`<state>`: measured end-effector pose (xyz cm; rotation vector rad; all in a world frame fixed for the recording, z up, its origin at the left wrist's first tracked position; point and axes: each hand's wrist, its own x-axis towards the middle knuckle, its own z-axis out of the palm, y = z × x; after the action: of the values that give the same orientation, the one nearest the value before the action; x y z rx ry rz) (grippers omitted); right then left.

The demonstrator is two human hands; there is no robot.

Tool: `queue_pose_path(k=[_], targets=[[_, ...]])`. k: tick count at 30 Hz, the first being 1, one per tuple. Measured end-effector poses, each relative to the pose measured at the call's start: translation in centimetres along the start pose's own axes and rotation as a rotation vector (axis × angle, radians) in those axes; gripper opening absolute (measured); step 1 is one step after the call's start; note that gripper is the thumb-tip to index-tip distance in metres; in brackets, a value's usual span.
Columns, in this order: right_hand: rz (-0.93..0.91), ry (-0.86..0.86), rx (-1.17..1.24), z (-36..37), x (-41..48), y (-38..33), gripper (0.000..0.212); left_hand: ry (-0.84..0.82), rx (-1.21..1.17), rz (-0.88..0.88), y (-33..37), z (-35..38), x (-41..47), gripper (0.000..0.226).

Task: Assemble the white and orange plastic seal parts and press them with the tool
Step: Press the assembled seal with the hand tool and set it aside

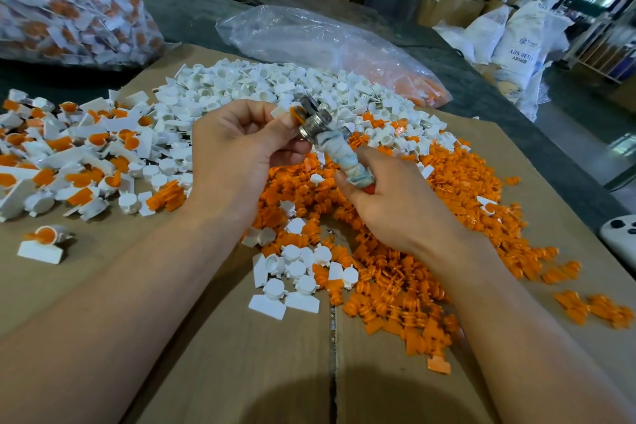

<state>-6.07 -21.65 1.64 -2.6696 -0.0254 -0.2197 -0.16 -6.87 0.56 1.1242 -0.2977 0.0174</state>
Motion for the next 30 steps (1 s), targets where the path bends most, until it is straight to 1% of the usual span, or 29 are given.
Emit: queue_pose_path(k=[3, 9, 12, 15, 20, 26, 30], targets=[[-0.015, 0.012, -0.015, 0.1, 0.0, 0.0, 0.012, 0.008, 0.004, 0.002, 0.0, 0.0, -0.1, 0.013], [-0.032, 0.039, -0.04, 0.3, -0.1, 0.1, 0.016, 0.018, -0.001, -0.021, 0.1, 0.0, -0.1, 0.015], [-0.001, 0.063, -0.072, 0.2, 0.0, 0.4, 0.022, 0.039, 0.001, -0.052, 0.1, 0.1, 0.0, 0.013], [0.067, 0.131, -0.082, -0.4, 0.2, 1.0, 0.029, 0.047, 0.034, -0.042, 0.2, 0.2, 0.0, 0.012], [0.197, 0.227, -0.117, -1.1, 0.6, 2.4, 0.041, 0.028, 0.05, -0.057, 0.2, 0.3, -0.2, 0.017], [0.263, 0.204, -0.253, -1.1, 0.9, 3.2, 0.058, 0.017, 0.039, -0.128, 0.4, 0.3, -0.2, 0.017], [0.277, 0.156, -0.284, -1.0, 1.0, 3.4, 0.058, 0.005, 0.039, -0.149, 0.6, 0.3, -0.2, 0.017]])
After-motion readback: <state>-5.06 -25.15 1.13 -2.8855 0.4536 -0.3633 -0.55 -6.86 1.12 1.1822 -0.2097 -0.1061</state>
